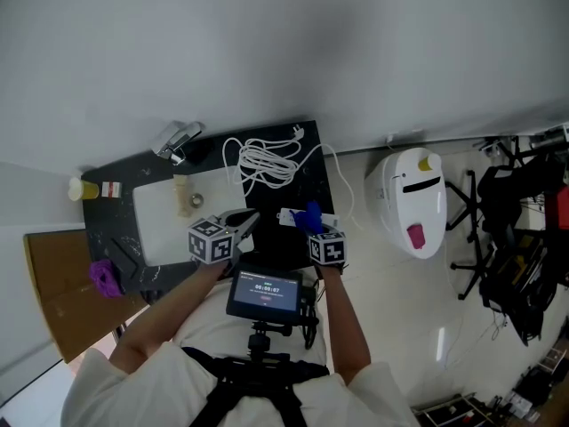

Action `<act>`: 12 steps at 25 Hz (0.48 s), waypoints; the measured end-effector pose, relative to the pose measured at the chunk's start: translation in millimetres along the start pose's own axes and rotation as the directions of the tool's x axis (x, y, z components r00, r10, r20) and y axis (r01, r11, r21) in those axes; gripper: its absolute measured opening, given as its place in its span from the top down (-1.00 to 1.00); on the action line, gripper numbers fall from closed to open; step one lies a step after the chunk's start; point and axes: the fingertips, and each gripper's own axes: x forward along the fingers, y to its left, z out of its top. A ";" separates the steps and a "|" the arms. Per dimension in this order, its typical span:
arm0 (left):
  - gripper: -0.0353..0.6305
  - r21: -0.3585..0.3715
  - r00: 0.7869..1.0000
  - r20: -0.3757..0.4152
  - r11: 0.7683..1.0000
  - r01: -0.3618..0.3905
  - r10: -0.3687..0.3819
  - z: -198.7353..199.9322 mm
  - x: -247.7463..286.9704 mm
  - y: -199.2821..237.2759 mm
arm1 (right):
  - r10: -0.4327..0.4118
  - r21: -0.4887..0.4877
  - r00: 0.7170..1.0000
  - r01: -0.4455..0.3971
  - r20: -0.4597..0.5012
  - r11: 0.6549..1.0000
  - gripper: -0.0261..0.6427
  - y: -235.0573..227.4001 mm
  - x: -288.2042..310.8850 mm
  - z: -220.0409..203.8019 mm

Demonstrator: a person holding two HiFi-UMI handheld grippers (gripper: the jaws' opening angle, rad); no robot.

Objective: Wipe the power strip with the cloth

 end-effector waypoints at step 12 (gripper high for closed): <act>0.88 0.003 1.000 0.006 1.000 0.000 0.000 1.3 -0.1 -1.2 | -0.025 0.037 1.000 0.024 0.019 0.999 0.67 -21.6 -11.6 -6.8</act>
